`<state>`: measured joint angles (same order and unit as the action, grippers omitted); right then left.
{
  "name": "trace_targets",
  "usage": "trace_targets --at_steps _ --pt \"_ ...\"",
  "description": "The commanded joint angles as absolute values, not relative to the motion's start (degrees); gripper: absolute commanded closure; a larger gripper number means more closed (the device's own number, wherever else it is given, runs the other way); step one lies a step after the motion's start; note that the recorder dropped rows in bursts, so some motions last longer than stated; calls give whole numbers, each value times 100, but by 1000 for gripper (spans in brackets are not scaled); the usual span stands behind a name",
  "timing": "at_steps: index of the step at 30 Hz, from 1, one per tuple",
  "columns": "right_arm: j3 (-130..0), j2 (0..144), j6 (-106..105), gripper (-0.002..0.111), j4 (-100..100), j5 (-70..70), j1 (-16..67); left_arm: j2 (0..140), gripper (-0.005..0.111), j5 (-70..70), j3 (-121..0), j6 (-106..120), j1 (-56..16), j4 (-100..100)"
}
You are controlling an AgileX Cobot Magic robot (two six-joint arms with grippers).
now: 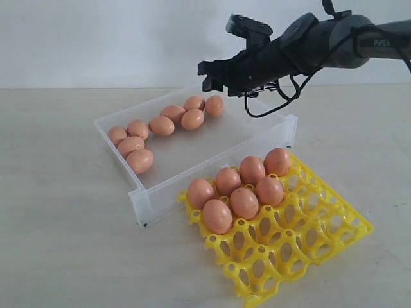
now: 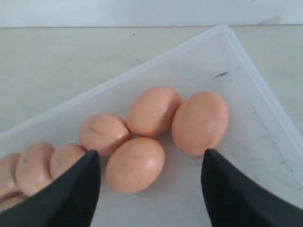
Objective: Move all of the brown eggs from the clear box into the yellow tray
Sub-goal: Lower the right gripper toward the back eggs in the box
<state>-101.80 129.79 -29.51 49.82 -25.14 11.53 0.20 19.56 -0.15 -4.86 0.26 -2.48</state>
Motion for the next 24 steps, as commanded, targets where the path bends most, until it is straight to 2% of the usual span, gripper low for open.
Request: trace_targets --at_steps 1,8,24 --pt "-10918 13468 -1905 53 4995 -3093 1120 0 103 1933 0 -493 43 -234" --pt "-12185 14427 -617 53 4995 -4266 1040 0 103 1933 0 -493 43 -234" --pt "-12288 14889 -152 53 5034 -3887 1040 0 103 1933 0 -493 43 -234"
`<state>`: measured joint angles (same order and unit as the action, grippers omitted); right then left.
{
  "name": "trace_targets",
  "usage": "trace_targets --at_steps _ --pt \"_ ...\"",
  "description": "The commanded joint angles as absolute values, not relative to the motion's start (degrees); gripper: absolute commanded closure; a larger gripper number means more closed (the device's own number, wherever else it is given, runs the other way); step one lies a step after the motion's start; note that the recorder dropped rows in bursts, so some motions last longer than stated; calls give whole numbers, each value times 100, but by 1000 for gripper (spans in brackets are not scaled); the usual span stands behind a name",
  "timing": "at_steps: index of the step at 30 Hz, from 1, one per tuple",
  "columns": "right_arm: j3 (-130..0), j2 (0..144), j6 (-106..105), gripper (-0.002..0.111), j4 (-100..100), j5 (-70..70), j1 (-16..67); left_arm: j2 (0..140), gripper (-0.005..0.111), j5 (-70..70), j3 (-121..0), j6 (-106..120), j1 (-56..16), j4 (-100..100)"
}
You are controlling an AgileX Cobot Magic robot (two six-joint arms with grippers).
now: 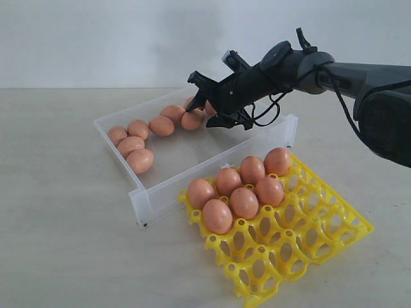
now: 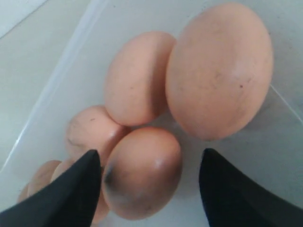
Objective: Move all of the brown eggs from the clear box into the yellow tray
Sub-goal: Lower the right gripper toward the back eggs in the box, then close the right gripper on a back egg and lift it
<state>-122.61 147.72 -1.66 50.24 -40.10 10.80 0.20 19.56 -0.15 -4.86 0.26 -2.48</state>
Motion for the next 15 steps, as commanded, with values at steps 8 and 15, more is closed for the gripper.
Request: trace_targets --at_steps 8,15 --pt "-12291 14918 -437 64 5046 -3797 1040 0 103 1933 0 -493 43 -234" --pt "-12291 14918 -625 71 5061 -4026 1040 0 103 1933 0 -493 43 -234"
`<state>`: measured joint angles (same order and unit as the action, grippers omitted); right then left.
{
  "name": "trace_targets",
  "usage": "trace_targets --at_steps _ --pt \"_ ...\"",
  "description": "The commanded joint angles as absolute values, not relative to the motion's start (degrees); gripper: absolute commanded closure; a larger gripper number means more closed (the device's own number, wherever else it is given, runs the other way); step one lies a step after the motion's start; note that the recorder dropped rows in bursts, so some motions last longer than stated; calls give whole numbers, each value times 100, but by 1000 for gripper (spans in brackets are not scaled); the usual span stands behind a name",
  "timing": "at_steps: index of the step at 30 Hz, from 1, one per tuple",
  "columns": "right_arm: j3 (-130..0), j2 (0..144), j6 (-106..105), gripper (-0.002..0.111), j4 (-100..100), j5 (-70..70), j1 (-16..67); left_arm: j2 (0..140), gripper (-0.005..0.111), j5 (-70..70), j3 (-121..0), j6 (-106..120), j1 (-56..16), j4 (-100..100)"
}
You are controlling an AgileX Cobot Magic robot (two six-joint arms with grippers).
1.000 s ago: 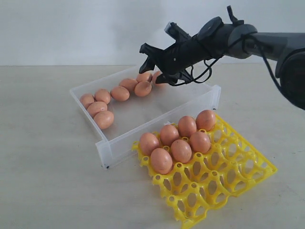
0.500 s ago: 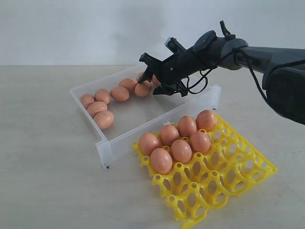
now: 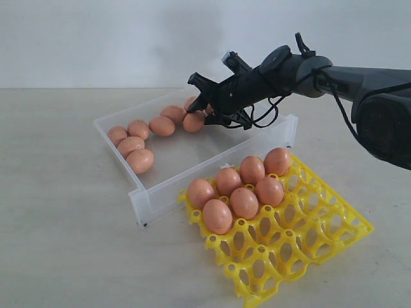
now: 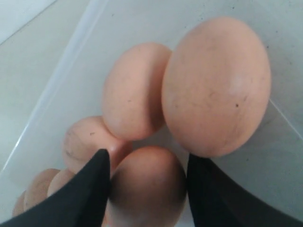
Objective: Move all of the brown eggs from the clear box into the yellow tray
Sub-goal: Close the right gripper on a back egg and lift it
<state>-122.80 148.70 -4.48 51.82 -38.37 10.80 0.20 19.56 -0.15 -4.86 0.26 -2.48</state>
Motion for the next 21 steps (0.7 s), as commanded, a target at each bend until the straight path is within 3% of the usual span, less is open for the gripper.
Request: trace_targets --at_steps 1,7,9,12,21 --pt "-12291 14918 -625 71 5061 -4053 1040 0 103 1933 0 -493 43 -234" --pt "-12291 14828 -842 74 5061 -4277 1040 0 103 1933 0 -493 43 -234" --pt "-12291 14720 -1141 82 5043 -4290 1040 0 103 1933 0 -493 43 -234" --pt "-12291 14434 -1941 107 4948 -4330 1036 0 103 1933 0 -493 43 -234" --pt "-12276 14123 -2179 108 3359 -4687 1036 0 103 1933 0 -493 43 -234"
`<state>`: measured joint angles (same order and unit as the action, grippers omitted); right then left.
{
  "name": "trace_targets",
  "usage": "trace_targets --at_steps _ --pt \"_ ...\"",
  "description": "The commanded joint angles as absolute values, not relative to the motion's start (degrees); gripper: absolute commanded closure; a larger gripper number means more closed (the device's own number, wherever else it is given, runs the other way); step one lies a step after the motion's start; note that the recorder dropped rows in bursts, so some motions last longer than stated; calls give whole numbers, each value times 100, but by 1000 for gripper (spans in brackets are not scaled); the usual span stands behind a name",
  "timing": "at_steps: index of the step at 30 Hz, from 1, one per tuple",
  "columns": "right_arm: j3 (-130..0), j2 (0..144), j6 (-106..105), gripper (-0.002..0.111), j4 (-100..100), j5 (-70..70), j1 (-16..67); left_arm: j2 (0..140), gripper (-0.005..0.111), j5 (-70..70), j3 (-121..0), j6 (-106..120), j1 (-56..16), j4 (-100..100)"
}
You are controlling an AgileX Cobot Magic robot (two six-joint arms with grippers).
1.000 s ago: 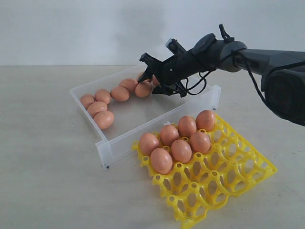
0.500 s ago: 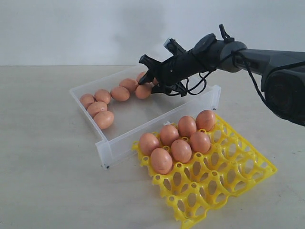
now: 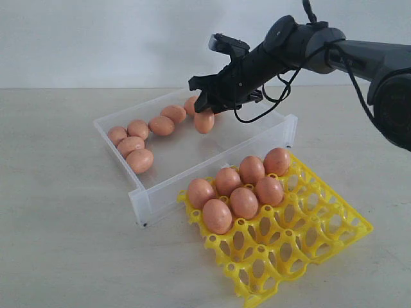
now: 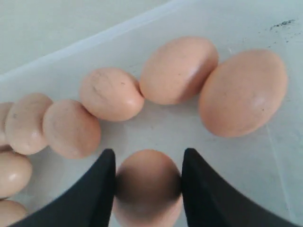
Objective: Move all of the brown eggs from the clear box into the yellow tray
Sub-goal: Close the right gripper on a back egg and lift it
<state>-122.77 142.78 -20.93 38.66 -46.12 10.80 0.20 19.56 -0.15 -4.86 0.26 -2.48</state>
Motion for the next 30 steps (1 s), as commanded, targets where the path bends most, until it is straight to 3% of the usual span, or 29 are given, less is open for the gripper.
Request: trace_targets --at_steps 1,13,15,20,22,30 --pt "-12243 14102 -2279 108 3324 -4607 1036 0 103 1933 0 -493 43 -234" --pt "-12243 13959 -3189 108 3248 -4963 1036 0 103 1933 0 -493 43 -234" --pt "-12243 13920 -3440 102 3248 -5042 1048 0 103 1933 0 -493 43 -234" --pt "-12243 13882 -4582 63 3004 -5090 1219 0 103 1933 0 -493 43 -234" --pt "-12243 13882 -4719 55 2609 -5054 1340 0 103 1933 0 -493 43 -234" --pt "-12243 13882 -5001 54 1430 -5432 1479 0 103 1933 0 -493 43 -234"
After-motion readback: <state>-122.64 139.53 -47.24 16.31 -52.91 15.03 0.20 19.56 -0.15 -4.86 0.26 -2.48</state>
